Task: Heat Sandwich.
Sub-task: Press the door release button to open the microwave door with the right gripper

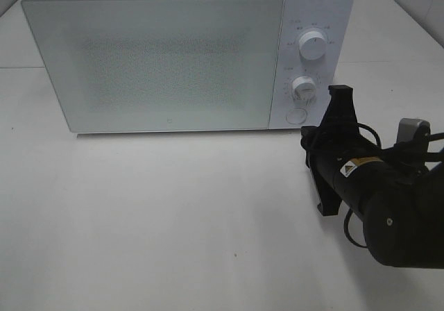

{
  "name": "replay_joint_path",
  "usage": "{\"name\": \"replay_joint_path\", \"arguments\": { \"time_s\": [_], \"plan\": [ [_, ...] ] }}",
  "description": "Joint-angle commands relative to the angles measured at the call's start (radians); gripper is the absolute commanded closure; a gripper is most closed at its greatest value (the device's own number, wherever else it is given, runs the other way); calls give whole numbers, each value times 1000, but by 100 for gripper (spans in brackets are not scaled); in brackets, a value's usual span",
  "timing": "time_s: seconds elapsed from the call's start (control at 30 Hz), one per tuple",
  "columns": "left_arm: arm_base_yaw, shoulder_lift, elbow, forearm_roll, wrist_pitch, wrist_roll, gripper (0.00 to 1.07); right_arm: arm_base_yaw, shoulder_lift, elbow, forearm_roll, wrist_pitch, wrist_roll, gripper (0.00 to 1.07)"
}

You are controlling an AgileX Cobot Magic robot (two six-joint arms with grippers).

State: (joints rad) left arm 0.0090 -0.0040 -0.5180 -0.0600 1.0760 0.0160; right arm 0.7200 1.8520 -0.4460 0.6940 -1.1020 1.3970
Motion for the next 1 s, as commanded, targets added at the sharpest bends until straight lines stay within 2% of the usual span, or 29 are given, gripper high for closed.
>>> {"name": "replay_joint_path", "arguments": {
  "time_s": [0.03, 0.37, 1.0],
  "plan": [
    [-2, -17, 1, -8, -4, -3, 9, -43, 31, -39, -41, 3, 7, 107],
    [-2, -17, 1, -8, -4, -3, 9, -120, 114, -147, -81, 60, 3, 107],
    [-2, -17, 1, -8, -4, -3, 9, -216, 221, -272, -141, 150, -16, 107]
  ]
}}
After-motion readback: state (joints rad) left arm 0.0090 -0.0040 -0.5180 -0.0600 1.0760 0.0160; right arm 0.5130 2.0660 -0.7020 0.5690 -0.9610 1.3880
